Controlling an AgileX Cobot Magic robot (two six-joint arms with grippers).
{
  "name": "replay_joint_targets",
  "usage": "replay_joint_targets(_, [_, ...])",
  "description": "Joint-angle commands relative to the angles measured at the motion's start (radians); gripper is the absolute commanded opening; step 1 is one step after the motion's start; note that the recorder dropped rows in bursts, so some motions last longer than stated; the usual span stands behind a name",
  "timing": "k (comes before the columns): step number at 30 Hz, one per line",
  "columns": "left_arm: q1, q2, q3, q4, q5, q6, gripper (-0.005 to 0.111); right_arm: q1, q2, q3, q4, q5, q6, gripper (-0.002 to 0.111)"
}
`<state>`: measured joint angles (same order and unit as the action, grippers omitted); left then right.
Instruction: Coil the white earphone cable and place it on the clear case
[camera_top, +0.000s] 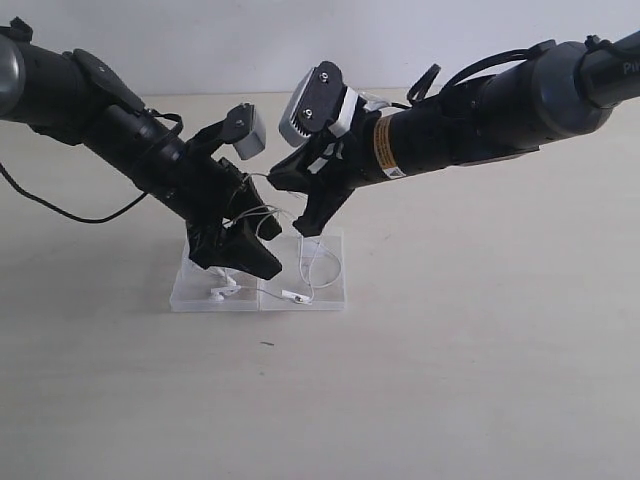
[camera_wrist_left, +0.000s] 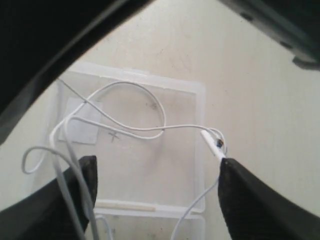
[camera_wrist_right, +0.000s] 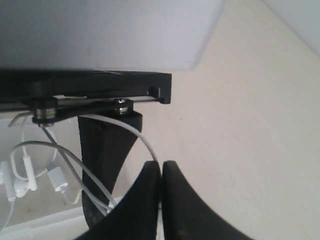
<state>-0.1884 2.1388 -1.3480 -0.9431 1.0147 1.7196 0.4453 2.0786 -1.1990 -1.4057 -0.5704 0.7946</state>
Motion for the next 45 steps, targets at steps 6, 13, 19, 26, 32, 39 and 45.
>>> replay_joint_targets(6, [0.0,-0.002,-0.005,-0.032,-0.037,0.004,0.066,0.0,-0.001,-0.005,-0.014,-0.03,-0.007,0.0])
replay_joint_targets(13, [0.002,-0.002,-0.005,-0.032,-0.074,0.0,0.066,0.0,-0.028,-0.005,-0.125,-0.03,0.058,0.0])
replay_joint_targets(19, [0.004,-0.002,-0.005,-0.032,-0.075,0.0,0.066,0.0,-0.061,-0.005,-0.181,-0.014,0.135,0.0])
replay_joint_targets(26, [0.004,-0.002,-0.005,-0.03,-0.057,0.0,0.066,0.0,-0.069,-0.005,-0.22,0.006,0.157,0.0])
replay_joint_targets(32, [0.004,-0.002,-0.005,-0.026,-0.078,-0.004,0.066,0.0,-0.069,-0.005,-0.299,-0.008,0.203,0.0])
replay_joint_targets(39, [0.004,-0.002,-0.005,-0.028,-0.092,-0.008,0.066,0.0,-0.078,-0.005,-0.339,-0.025,0.256,0.0])
replay_joint_targets(45, [0.004,-0.01,-0.005,-0.047,-0.095,-0.008,0.066,0.0,-0.076,-0.005,-0.339,-0.025,0.273,0.0])
